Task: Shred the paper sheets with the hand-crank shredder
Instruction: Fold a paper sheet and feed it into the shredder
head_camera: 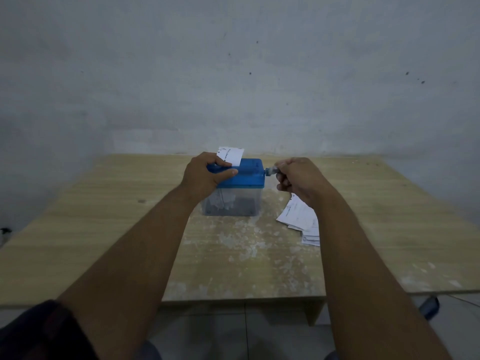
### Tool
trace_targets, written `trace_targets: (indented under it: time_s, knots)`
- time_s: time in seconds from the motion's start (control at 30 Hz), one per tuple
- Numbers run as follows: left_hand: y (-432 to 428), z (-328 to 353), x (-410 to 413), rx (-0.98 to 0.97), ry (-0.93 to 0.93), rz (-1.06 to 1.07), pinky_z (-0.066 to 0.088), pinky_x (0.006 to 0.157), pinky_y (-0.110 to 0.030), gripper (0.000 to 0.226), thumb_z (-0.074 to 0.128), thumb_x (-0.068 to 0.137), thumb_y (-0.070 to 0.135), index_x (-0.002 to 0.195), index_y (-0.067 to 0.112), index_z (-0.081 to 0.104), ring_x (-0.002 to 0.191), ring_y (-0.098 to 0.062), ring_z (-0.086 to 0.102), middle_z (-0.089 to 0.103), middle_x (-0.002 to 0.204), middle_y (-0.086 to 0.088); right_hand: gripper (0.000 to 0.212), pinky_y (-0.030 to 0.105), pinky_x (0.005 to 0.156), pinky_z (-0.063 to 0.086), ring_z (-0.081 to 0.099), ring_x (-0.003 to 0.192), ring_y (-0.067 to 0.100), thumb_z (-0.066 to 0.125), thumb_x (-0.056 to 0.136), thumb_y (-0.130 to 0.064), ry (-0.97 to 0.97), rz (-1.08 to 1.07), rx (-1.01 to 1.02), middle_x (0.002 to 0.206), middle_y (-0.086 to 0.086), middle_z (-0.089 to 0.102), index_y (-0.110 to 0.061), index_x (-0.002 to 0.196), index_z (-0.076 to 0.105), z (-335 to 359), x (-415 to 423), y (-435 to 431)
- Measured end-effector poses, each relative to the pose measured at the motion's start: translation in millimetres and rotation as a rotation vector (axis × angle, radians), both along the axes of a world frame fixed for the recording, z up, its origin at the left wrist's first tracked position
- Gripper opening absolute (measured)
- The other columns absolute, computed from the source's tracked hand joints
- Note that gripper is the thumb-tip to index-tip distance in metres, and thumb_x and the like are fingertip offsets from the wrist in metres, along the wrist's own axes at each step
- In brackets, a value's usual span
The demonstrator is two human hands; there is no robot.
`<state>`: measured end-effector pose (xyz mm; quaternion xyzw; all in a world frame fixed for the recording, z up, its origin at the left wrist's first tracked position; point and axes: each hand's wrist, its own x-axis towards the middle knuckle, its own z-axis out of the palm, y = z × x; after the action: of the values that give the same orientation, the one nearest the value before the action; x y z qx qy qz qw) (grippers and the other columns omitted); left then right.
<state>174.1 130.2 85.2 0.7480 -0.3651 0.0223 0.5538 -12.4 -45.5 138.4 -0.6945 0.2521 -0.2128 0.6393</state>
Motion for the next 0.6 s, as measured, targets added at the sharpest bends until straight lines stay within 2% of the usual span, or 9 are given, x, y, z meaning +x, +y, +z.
trace_targets:
  time_s: [0.13,0.2,0.27,0.33,0.4,0.5,0.6]
  knots:
    - [-0.8,1.7,1.8,-0.014,-0.006,0.000,0.040,0.077,-0.005,0.018,0.092,0.081,0.032,0.088,0.027,0.076,0.112,-0.010,0.059,0.068,0.118,0.003,0.021,0.034,0.076,0.056,0.047,0.059,0.012,0.049,0.110,-0.009,-0.032,0.113,0.002,0.068,0.002,0.062,0.000,0.109,0.068,3.0,0.0,-10.5]
    - [-0.9,0.9,3.9,-0.027,-0.014,-0.028,0.045,0.080,-0.010,0.020,0.093,0.080,0.031,0.084,0.031,0.074,0.112,-0.012,0.062,0.069,0.117,0.001,0.018,0.033,0.078,0.055,0.050,0.061,0.011,0.049,0.110,-0.007,-0.073,0.127,-0.029,0.076,0.005,0.061,-0.003,0.109,0.066,5.0,6.0,-14.8]
    - [0.3,-0.6,6.2,-0.024,-0.008,-0.044,0.049,0.082,-0.015,0.019,0.093,0.080,0.032,0.085,0.033,0.074,0.113,-0.014,0.063,0.070,0.117,0.000,0.018,0.031,0.074,0.054,0.052,0.059,0.008,0.049,0.110,-0.007,-0.092,0.080,-0.094,0.073,0.003,0.063,-0.007,0.104,0.066,7.6,17.4,-16.5]
    - [1.4,-0.9,7.1,-0.015,0.009,-0.056,0.049,0.079,-0.011,0.019,0.093,0.080,0.032,0.088,0.031,0.076,0.113,-0.012,0.063,0.069,0.119,0.002,0.017,0.028,0.069,0.056,0.055,0.060,0.007,0.051,0.110,-0.014,-0.080,-0.009,-0.177,0.070,-0.004,0.067,-0.008,0.105,0.066,6.8,33.5,-21.6]
    - [1.7,-1.4,6.9,-0.017,0.012,-0.059,0.046,0.075,-0.004,0.019,0.093,0.080,0.031,0.090,0.027,0.077,0.113,-0.011,0.062,0.069,0.120,0.003,0.018,0.029,0.069,0.060,0.059,0.067,0.012,0.057,0.108,-0.022,-0.041,-0.105,-0.235,0.084,0.002,0.068,-0.008,0.110,0.067,0.1,52.0,-34.2]
    - [0.7,-4.5,7.0,-0.038,0.005,-0.060,0.048,0.077,-0.005,0.021,0.094,0.079,0.032,0.091,0.028,0.077,0.114,-0.009,0.063,0.070,0.122,0.006,0.021,0.032,0.068,0.059,0.061,0.075,0.019,0.064,0.105,-0.025,0.034,-0.150,-0.151,0.099,0.015,0.067,-0.004,0.109,0.067,-21.7,71.2,-49.3]
    - [-1.8,-7.9,8.5,-0.068,0.024,-0.042,0.052,0.078,-0.010,0.032,0.099,0.070,0.039,0.090,0.026,0.077,0.113,-0.002,0.064,0.071,0.118,0.010,0.018,0.033,0.062,0.054,0.054,0.067,0.021,0.062,0.105,-0.020,0.110,-0.116,-0.021,0.091,0.017,0.063,-0.005,0.095,0.064,-51.8,71.4,-46.5]
